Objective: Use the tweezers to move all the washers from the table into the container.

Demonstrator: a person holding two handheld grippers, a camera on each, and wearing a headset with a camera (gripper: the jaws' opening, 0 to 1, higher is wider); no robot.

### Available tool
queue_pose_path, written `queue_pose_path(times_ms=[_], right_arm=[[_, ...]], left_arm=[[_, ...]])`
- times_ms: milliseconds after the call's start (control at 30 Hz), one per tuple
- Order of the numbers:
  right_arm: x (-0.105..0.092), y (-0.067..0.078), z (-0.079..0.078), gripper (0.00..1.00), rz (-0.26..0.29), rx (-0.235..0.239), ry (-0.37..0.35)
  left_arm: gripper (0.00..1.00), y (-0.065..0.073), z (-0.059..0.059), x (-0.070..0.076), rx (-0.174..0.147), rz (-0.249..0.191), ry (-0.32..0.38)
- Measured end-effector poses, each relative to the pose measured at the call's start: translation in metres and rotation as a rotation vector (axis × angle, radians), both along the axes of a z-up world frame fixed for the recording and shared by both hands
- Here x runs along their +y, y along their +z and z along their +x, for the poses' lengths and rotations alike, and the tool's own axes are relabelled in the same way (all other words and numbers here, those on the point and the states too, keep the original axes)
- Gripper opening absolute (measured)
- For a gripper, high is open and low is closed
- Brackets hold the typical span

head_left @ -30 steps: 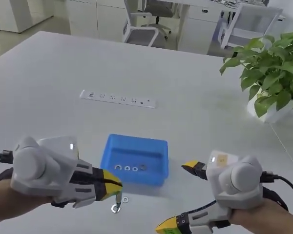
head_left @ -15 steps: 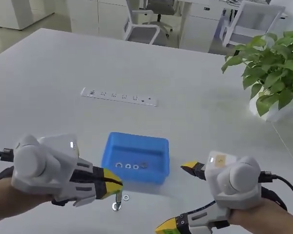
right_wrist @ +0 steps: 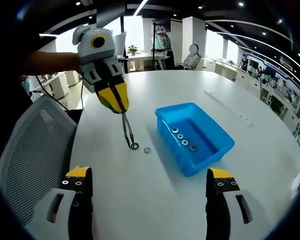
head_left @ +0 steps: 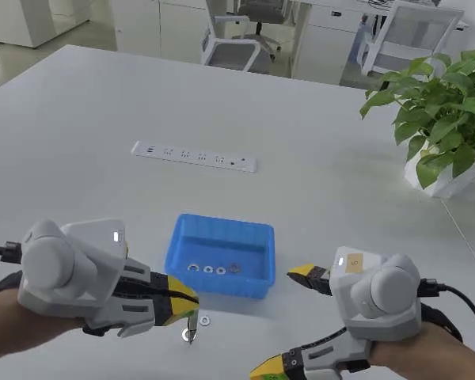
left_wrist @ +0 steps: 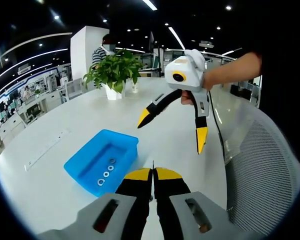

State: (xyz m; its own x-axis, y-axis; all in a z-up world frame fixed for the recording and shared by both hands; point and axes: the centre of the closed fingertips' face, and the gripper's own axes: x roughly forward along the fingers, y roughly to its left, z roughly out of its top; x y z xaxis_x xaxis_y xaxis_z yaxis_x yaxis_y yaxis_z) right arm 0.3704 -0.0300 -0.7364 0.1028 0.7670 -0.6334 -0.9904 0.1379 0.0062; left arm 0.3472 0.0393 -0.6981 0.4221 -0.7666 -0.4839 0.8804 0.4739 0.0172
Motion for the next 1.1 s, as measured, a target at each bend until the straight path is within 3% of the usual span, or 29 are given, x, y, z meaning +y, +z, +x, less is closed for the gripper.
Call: queue_pose_path(times_ms=[433,633,900,1100], right_arm=[[0.02,0.001,-0.01,0.66,0.005,-0.033,0.179],[0.034,-0.001,-0.013,0.48,0.009,-0.039,0.264],[0.052,-0.006,-0.017,0.34,-0.004,-0.059,0.365],[0.065,-0.012,-0.02,0.28,-0.02,-0.066,0.434]], left_arm=[[0.05,0.0,-0.002,0.001,0.014,0.002,-0.026],[0.05,-0.001,-0.002,0.003,0.022,0.008,-0.039],[0.05,-0.002,-0.003,0.002,0.035,0.003,-0.05],[0.05,-0.002,-0.002,0.002,0.041,0.006,-0.055]])
